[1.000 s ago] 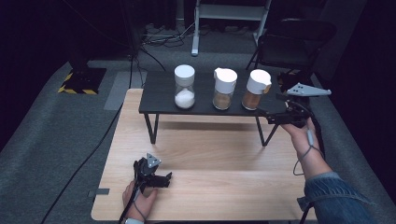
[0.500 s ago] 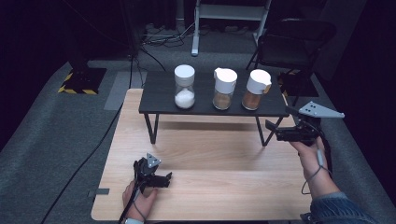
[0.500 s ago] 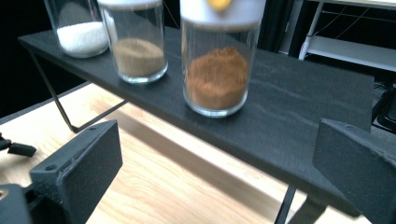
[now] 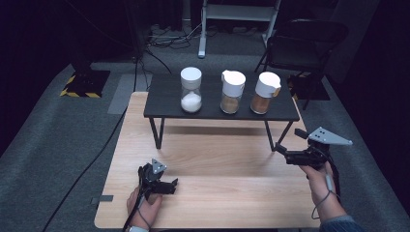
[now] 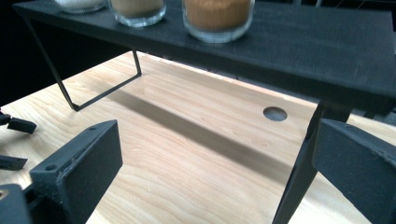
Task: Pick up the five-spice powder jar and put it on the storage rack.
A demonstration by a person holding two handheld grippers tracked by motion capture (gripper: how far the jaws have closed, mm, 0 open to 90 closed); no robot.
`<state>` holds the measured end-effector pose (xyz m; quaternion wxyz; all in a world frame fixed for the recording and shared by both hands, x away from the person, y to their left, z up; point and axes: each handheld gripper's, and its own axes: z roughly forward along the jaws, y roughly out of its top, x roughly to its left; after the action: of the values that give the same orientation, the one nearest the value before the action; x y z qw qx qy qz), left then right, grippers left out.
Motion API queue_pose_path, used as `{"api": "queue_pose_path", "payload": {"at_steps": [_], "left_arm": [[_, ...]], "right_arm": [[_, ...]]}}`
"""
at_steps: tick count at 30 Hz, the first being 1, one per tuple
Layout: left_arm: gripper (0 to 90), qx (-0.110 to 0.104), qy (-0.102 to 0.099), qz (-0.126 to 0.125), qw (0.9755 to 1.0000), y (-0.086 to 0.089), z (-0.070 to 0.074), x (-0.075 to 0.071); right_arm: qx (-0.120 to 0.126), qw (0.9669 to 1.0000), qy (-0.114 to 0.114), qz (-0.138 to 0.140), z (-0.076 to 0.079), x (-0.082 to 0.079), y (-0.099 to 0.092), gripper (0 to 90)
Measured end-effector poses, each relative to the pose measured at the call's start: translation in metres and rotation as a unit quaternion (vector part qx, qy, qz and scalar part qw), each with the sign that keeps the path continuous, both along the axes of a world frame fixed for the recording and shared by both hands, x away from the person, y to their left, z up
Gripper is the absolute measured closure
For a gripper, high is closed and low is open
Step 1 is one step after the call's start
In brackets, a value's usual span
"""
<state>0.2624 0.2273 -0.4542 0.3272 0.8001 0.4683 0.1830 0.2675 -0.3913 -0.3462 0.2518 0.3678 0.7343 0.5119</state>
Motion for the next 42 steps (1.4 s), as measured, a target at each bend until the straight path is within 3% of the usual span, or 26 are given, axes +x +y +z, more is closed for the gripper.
{"api": "queue_pose_path", "payload": {"at_steps": [7,21,31,42], "left_arm": [[0.4,0.0,0.0,0.0,1.0,0.0,0.0,0.0],[0.4,0.0,0.001,0.0,1.0,0.0,0.0,0.0],[0.4,0.0,0.001,0.001,1.0,0.0,0.0,0.0],[0.4,0.0,0.001,0.001,1.0,0.0,0.0,0.0]], "right_arm": [[-0.021,0.9997,0.014,0.005,-0.022,-0.006,0.0,1.3],[-0.04,0.9983,0.043,0.0,-0.059,-0.011,0.006,1.4],[-0.073,0.9955,0.061,-0.003,-0.074,-0.011,0.013,1.4],[-0.09,0.9928,0.078,-0.001,-0.087,-0.012,0.019,1.4]]}}
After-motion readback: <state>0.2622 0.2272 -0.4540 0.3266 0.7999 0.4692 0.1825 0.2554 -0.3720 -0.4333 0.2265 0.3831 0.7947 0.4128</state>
